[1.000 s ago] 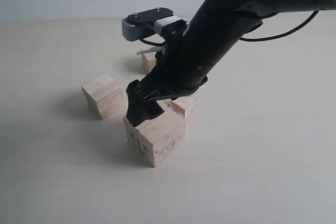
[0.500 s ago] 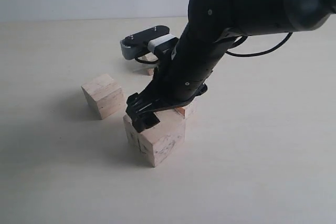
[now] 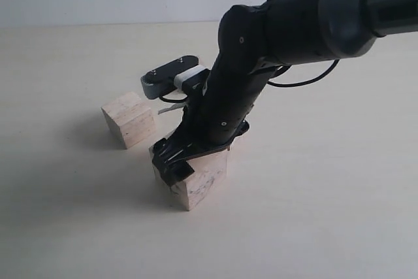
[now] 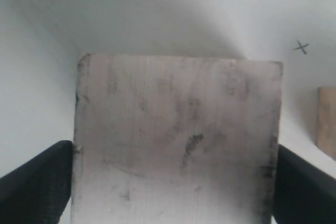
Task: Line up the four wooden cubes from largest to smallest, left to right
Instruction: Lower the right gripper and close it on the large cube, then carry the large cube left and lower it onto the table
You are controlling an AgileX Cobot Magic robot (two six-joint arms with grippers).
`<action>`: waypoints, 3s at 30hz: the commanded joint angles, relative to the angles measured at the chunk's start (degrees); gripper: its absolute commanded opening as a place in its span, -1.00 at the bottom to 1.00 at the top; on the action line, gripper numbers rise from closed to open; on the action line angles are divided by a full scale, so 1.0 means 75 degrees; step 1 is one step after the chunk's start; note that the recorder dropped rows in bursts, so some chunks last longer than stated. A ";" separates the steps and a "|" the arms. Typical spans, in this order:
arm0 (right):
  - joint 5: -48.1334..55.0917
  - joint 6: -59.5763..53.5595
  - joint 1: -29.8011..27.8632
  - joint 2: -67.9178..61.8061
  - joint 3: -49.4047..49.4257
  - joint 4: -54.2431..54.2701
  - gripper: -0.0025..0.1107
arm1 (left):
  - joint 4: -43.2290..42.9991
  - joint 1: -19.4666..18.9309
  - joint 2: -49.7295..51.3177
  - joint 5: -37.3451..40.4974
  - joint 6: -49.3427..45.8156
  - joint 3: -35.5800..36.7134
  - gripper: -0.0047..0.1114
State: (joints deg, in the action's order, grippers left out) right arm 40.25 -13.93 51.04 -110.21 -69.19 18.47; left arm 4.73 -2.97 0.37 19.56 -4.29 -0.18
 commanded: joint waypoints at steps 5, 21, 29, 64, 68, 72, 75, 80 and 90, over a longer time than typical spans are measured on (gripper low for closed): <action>-0.0286 -0.0064 0.0039 -0.0160 0.0018 -0.0244 0.57 | 0.0039 0.0032 -0.0049 -0.0098 0.0004 0.0024 -0.92; -0.0188 -0.0082 0.0039 -0.0160 0.0018 -0.0193 -0.96 | 0.0039 0.0032 -0.0049 -0.0098 0.0004 0.0024 -0.92; -0.0321 -0.0082 0.0039 -0.0160 0.0018 -0.0180 -0.96 | 0.0039 0.0032 -0.0049 -0.0098 0.0004 0.0024 -0.92; 0.0302 -0.1887 0.0039 0.0224 -0.2424 0.1198 -0.96 | 0.0039 0.0032 -0.0049 -0.0098 0.0004 0.0024 -0.92; 0.0719 -0.2837 0.0133 -0.0098 -0.3303 0.1605 -0.96 | 0.0039 0.0032 -0.0049 -0.0098 0.0004 0.0024 -0.92; 0.0788 -0.3975 0.0453 -0.0574 -0.3836 0.1605 -0.96 | 0.0039 0.0032 -0.0049 -0.0098 0.0004 0.0024 -0.92; 0.0705 -0.4772 0.0751 -0.1022 -0.4113 0.1706 -0.96 | 0.0039 0.0032 -0.0049 -0.0098 0.0004 0.0024 -0.92; 0.0595 -0.5858 0.1058 -0.1801 -0.4511 0.1946 -0.96 | 0.0039 0.0032 -0.0049 -0.0098 0.0004 0.0024 -0.92; 0.0151 -0.6011 0.0928 -0.2777 -0.5481 0.1946 -0.96 | 0.0039 0.0032 -0.0049 -0.0098 0.0004 0.0024 -0.92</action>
State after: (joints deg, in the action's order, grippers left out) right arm 43.17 -58.31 58.87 -130.16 -107.80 31.97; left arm 4.73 -2.97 0.37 19.56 -4.29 -0.18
